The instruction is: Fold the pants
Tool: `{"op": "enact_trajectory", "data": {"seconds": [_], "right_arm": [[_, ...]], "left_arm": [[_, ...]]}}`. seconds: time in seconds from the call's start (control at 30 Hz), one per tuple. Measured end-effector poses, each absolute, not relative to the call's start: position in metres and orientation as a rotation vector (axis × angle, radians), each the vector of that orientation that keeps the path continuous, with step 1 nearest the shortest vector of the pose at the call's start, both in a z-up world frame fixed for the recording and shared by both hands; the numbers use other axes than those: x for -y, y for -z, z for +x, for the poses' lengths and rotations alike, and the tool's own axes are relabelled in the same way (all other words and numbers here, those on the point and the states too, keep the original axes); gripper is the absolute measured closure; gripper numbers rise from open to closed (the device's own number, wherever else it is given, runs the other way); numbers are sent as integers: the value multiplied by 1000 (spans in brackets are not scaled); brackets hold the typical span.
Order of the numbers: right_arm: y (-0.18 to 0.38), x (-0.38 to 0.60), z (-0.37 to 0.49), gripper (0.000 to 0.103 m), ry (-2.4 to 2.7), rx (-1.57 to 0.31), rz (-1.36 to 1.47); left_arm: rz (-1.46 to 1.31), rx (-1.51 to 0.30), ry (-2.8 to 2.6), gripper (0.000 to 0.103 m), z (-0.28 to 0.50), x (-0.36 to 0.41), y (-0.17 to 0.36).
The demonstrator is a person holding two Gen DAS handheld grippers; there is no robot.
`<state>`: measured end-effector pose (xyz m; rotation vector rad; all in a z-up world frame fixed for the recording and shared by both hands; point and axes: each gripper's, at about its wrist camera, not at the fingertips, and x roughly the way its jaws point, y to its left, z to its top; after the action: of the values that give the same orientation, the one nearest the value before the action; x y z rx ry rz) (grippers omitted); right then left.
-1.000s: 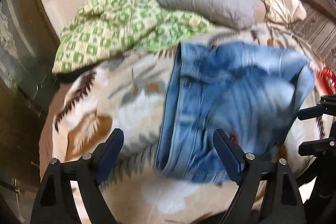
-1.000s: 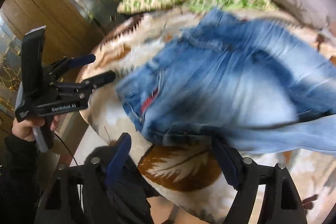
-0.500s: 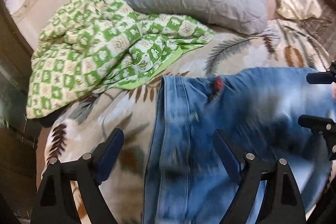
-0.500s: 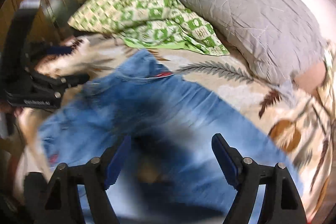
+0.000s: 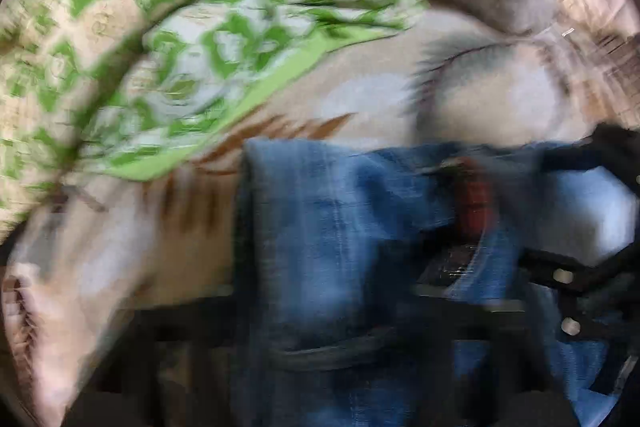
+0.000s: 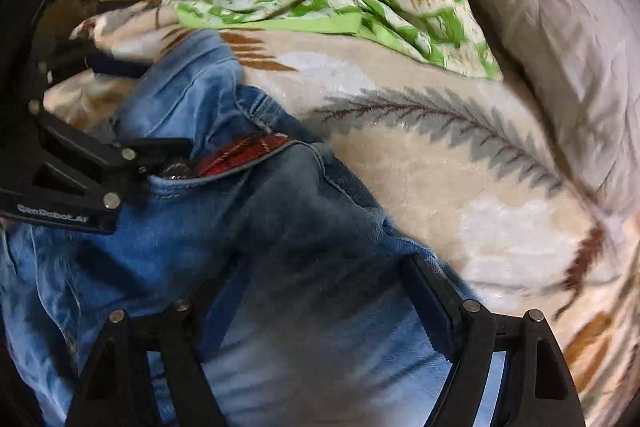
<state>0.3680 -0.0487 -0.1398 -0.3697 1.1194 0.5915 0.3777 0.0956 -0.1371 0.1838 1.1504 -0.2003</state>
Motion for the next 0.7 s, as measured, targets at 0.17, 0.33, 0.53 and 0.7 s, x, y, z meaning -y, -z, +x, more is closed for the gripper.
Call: {"op": "enact_trajectory", "data": {"seconds": [0.17,0.33,0.53,0.7], "right_arm": [[120,45,363,103,-619,-1072,-392],[81,14,359,103,-664,-939,-370],[72,-32,381,103,-651,-932,-375],[108,-35,398,102,-577,-1050,-360]], "left_arm": [[189,-1106,188,84,367,-107,118],[153,-1000,86,86,358,-144,80],[122,-1068,8,86,380,-194,92],[204,-1085,-8,52,383,-179,122]]}}
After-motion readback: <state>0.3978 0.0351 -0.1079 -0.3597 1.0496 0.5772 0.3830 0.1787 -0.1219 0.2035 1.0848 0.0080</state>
